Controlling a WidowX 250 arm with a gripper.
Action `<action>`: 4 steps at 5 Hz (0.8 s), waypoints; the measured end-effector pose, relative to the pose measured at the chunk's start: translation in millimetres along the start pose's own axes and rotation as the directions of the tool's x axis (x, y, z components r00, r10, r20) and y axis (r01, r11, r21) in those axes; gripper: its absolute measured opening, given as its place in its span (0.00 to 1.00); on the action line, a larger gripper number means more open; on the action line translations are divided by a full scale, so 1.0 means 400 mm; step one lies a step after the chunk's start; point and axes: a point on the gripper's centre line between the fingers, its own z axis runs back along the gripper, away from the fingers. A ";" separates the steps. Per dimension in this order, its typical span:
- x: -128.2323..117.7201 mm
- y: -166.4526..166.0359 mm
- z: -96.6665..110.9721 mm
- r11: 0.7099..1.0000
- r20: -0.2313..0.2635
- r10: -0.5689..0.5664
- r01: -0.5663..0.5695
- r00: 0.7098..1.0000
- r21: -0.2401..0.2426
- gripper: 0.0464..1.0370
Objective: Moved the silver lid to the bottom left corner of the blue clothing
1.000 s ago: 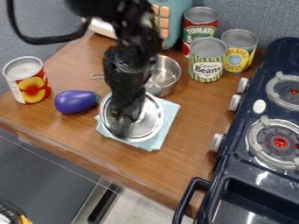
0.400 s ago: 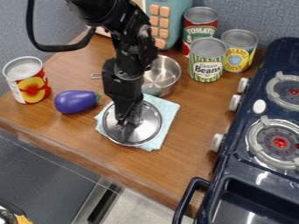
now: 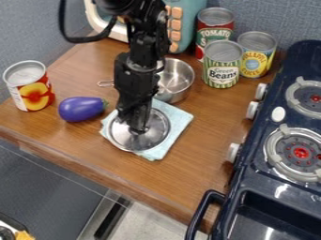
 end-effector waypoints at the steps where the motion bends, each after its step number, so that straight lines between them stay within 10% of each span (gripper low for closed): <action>1: 0.013 -0.005 -0.006 0.994 -0.036 -0.093 0.095 0.995 0.060 0.01; 4: 0.011 0.003 -0.005 0.992 -0.048 -0.111 0.114 0.993 0.056 0.03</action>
